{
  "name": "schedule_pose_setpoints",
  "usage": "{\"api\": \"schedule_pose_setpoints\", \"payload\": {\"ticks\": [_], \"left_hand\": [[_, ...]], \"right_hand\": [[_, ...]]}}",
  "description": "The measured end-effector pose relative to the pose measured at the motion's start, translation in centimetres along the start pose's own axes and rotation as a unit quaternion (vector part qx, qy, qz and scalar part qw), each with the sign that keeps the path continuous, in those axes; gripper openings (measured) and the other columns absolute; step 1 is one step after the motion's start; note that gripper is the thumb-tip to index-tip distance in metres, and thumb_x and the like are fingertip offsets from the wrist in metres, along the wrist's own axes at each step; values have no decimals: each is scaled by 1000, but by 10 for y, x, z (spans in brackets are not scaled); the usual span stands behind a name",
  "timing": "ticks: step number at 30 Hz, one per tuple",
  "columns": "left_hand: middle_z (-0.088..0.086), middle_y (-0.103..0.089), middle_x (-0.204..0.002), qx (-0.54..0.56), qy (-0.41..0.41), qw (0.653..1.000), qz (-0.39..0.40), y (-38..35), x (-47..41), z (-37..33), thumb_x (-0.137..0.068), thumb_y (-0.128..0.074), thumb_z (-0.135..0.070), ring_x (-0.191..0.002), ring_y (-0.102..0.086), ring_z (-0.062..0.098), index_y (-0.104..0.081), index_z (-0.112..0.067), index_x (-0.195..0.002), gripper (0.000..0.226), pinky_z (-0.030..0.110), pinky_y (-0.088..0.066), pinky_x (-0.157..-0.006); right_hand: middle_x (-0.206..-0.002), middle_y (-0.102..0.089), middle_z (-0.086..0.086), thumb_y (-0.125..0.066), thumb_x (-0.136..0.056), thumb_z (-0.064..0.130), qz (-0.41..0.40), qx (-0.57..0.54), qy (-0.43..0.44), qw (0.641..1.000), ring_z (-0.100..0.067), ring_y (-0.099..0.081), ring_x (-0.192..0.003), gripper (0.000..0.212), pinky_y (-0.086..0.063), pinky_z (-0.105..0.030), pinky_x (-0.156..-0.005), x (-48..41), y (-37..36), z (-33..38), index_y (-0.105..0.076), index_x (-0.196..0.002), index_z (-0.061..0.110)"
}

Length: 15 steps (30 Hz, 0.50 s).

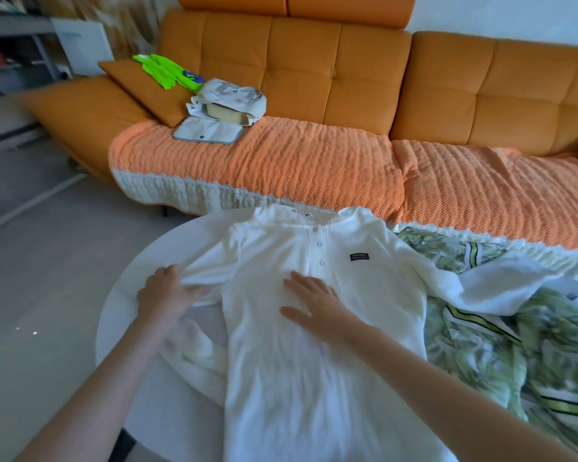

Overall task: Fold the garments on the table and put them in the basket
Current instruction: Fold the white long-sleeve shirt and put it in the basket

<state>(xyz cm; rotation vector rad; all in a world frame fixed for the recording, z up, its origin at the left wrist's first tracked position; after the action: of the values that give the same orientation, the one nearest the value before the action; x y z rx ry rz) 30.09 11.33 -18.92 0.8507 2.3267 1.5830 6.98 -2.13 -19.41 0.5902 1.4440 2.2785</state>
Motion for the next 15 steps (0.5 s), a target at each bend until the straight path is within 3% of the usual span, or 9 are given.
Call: {"api": "schedule_pose_setpoints", "payload": {"ticks": [3,6,8,11,13,15], "left_hand": [[14,-49,-128,-39,29,998,29,8,7,13,-64,-77,-57,-118,-48,31,-45,-9,-127,85,36,-40,-93],[14,-59,-118,7,67,991,115,8,6,29,-64,-80,-51,-99,-58,28,-52,-1,-121,81,30,-45,-76],[16,-63,-112,138,88,967,195,3,9,35,-68,-81,-42,-91,-61,28,-54,2,-121,74,32,-48,-72],[12,-71,-89,376,83,888,250,5,22,19,-80,-72,-24,-79,-66,25,-60,-4,-114,41,34,-52,-72],[7,-72,-76,441,73,854,267,11,29,7,-86,-64,-23,-66,-68,19,-63,-9,-107,25,29,-55,-64],[6,-73,-76,488,69,816,302,14,37,-4,-89,-59,-27,-63,-69,14,-66,-11,-102,21,25,-57,-59]], "right_hand": [[-156,17,10,-34,-91,62,56,51,-5,997,-16,19,-143,73,11,-39,-116,9,-28,2,0,-149,34],[-155,18,12,-36,-91,61,59,33,-16,998,-14,23,-142,74,14,-40,-115,14,-27,1,2,-149,36],[-157,10,9,-41,-91,57,58,13,-28,998,-16,15,-144,72,9,-39,-116,13,-20,9,-7,-150,32],[-154,-19,1,-45,-87,58,-1,-60,13,998,-21,-10,-141,68,-8,-38,-117,16,-6,45,-30,-145,26],[-143,-33,1,-49,-80,62,0,-67,70,995,-18,-21,-133,69,-16,-35,-113,22,-5,80,-43,-138,24],[-126,-45,-3,-59,-82,54,48,-73,98,991,-21,-32,-119,55,-24,-31,-104,25,-15,112,-57,-120,15]]}}
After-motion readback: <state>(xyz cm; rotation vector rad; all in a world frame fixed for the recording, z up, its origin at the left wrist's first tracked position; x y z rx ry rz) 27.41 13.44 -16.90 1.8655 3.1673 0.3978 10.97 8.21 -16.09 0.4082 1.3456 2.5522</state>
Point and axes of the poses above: each hand's wrist, its own x-axis away from the middle knuckle, its own y-axis out of the back of the hand, z = x × y, the point moved 7 cm from there along -x, towards the middle knuckle
